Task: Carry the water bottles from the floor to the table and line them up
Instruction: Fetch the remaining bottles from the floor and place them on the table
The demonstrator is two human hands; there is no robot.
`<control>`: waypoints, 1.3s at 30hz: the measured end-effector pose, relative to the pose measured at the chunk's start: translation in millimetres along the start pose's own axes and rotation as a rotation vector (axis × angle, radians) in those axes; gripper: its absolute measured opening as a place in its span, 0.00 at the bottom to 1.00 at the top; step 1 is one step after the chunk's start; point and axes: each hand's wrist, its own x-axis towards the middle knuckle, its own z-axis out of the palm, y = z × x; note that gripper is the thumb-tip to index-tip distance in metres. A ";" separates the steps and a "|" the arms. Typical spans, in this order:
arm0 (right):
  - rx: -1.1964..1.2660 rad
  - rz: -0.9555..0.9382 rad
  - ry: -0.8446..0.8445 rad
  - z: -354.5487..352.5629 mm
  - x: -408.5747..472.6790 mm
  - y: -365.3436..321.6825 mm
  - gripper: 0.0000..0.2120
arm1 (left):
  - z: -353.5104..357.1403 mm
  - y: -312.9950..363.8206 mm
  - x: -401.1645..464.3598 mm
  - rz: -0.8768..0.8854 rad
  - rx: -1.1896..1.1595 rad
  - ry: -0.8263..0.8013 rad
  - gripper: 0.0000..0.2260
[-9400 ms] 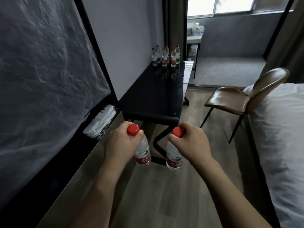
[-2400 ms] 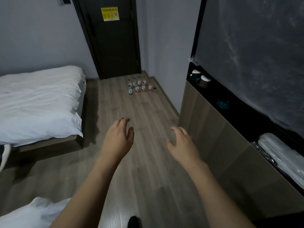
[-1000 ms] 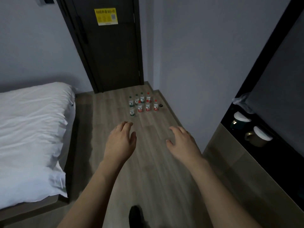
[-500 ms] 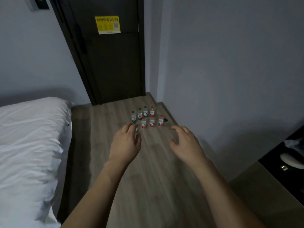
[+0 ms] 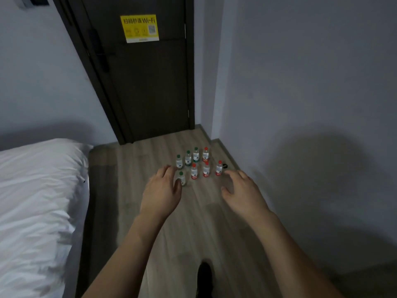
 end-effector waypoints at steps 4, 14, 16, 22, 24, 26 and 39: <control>0.027 -0.007 -0.003 10.5 85.4 -1.3 0.23 | 11.8 -22.9 80.4 -0.010 0.021 -0.015 0.19; 0.047 -0.014 -0.064 29.8 262.6 -29.0 0.24 | 13.5 -79.5 247.6 -0.055 0.012 -0.004 0.19; 0.037 -0.003 -0.080 37.7 294.4 -35.2 0.24 | 17.8 -96.0 277.1 -0.074 -0.008 -0.017 0.19; 0.049 0.048 -0.066 67.5 394.5 -66.5 0.24 | 26.4 -145.6 379.1 -0.024 -0.007 -0.071 0.19; 0.049 0.056 -0.054 76.9 430.7 -83.4 0.24 | 22.9 -168.7 419.4 -0.004 -0.012 -0.084 0.20; 0.049 0.053 -0.059 82.9 465.3 -102.3 0.25 | 16.4 -191.6 458.6 -0.006 -0.012 -0.073 0.20; 0.075 0.186 -0.100 104.1 615.1 -107.8 0.21 | 56.4 -231.1 625.0 0.060 -0.037 -0.172 0.20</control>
